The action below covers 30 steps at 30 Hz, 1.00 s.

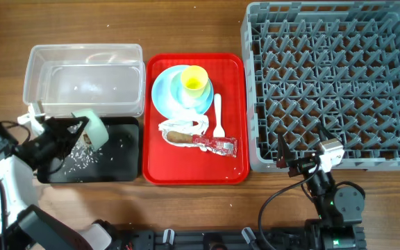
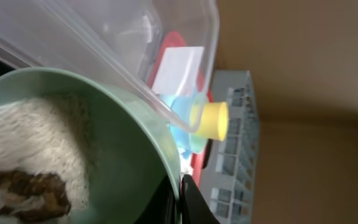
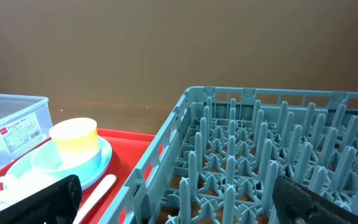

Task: Sort waste into correct bins and load items into the dishwasher rack
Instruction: 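Invert the bowl fully over the black tray to empty remaining food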

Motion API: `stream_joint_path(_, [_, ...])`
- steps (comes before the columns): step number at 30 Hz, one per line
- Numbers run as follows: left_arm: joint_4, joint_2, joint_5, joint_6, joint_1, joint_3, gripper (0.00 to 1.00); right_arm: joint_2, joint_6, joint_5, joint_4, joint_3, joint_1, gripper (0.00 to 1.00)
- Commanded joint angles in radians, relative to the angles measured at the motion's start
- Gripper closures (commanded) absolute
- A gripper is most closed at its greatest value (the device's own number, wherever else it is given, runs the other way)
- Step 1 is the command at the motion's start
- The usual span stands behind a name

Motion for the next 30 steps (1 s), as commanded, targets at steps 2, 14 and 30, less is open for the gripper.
stream_joint_path(2, [0.001,0.008,0.172,0.073,0.070,-0.042,0.96,-0.005,0.013,0.012,0.004,-0.001,0.001,0.00])
stream_joint_path(14, [-0.040,0.008,0.311,0.069,0.078,-0.049,0.96,-0.005,0.013,0.012,0.004,-0.001,0.001,0.00])
stream_joint_path(30, [-0.341,0.008,0.439,0.257,0.218,-0.051,0.96,-0.005,0.013,0.012,0.004,-0.001,0.001,0.00])
